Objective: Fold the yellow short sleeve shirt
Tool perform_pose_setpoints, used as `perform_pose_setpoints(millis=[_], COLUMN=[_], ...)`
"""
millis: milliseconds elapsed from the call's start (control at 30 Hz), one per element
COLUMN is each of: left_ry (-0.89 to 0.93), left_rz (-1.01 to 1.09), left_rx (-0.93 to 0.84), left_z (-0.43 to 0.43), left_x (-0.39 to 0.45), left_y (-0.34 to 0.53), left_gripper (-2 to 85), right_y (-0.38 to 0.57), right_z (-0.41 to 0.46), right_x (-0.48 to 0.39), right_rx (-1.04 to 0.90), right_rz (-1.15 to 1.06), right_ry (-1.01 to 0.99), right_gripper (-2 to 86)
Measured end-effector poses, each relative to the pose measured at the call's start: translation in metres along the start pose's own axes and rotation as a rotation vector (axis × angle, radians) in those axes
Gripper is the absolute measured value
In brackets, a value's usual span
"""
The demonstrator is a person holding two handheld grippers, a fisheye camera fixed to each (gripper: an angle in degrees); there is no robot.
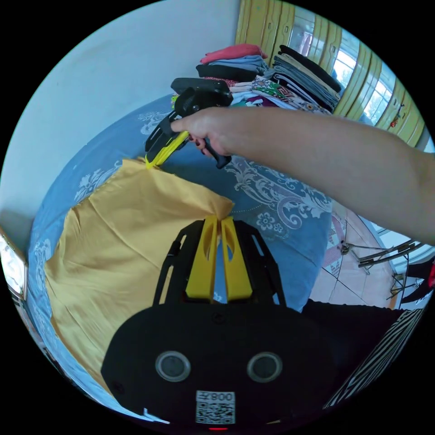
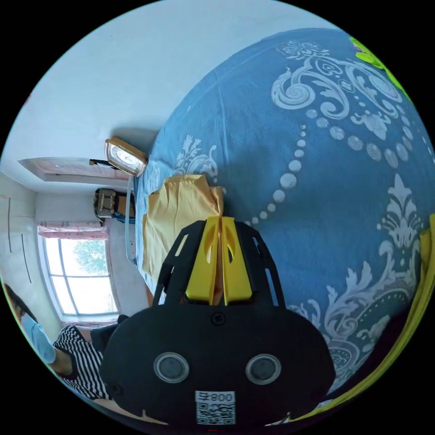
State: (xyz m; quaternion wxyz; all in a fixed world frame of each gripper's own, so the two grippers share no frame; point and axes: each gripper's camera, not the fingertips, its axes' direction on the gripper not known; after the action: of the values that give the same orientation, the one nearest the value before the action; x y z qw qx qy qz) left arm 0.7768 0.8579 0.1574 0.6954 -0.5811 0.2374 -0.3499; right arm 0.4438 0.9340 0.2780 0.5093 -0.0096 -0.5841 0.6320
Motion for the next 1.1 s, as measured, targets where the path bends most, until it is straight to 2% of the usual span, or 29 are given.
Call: perform_pose_setpoints(millis=[233, 433, 633, 800, 1100], left_ry=[0.107, 0.150, 0.231, 0.285, 0.325], left_rz=[0.004, -0.069, -0.270, -0.496, -0.837], left_rx=[0.008, 0.098, 0.306, 0.475, 0.575], left_z=[-0.033, -0.097, -0.199, -0.280, -0.352], left_x=[0.007, -0.021, -0.094, -0.168, -0.254], left_y=[0.013, 0.042, 0.106, 0.199, 0.348], left_gripper=[1.2, 1.2, 1.2, 1.2, 1.1], right_y=[0.048, 0.061, 0.045, 0.028, 0.003], right_z=[-0.044, -0.067, -0.069, -0.040, 0.064], right_x=[-0.003, -0.062, -0.168, -0.254, -0.391], right_rx=[0.066, 0.138, 0.173, 0.148, -0.037], right_rz=[0.098, 0.037, -0.122, -0.211, -0.310], right_ry=[-0.083, -0.186, -0.281, -0.332, -0.304], right_gripper=[0.4, 0.3, 0.3, 0.3, 0.4])
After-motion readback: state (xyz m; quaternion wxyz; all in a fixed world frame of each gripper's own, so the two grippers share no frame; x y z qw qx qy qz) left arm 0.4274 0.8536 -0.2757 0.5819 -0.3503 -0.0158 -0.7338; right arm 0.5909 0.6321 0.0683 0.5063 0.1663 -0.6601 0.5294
